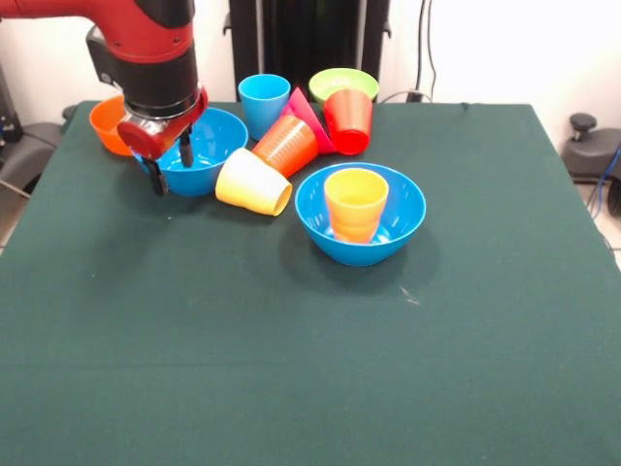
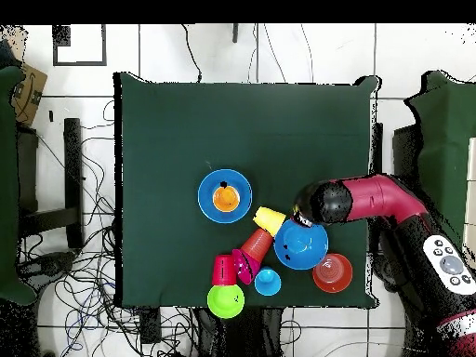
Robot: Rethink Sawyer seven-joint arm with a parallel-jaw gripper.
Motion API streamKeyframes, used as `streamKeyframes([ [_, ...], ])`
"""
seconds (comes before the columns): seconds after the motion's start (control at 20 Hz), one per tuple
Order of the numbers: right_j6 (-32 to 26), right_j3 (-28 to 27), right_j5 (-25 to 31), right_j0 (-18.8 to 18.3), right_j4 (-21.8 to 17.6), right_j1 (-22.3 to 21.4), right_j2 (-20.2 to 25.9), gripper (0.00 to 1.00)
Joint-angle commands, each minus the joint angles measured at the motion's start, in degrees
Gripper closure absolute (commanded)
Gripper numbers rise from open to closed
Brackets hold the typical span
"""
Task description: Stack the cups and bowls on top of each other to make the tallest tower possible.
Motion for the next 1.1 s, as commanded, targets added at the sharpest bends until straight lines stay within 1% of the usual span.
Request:
streamKeyframes([
  [0.05, -9.15, -3.37, -3.02, 1.10, -4.93, 2.31, -0.98, 0.00],
  [0.15, -8.54, -3.84, -0.87, 1.79, -4.92, 2.72, -2.06, 0.00],
  [0.35, -7.48, -5.49, 2.53, 2.64, -4.86, 5.34, -4.52, 0.00],
  [0.7, -5.75, -7.84, 2.30, 4.00, -6.07, 8.71, -6.94, 0.00],
  [1.1, -4.13, -8.81, 0.32, 5.83, -6.54, 10.26, -8.52, 0.00],
])
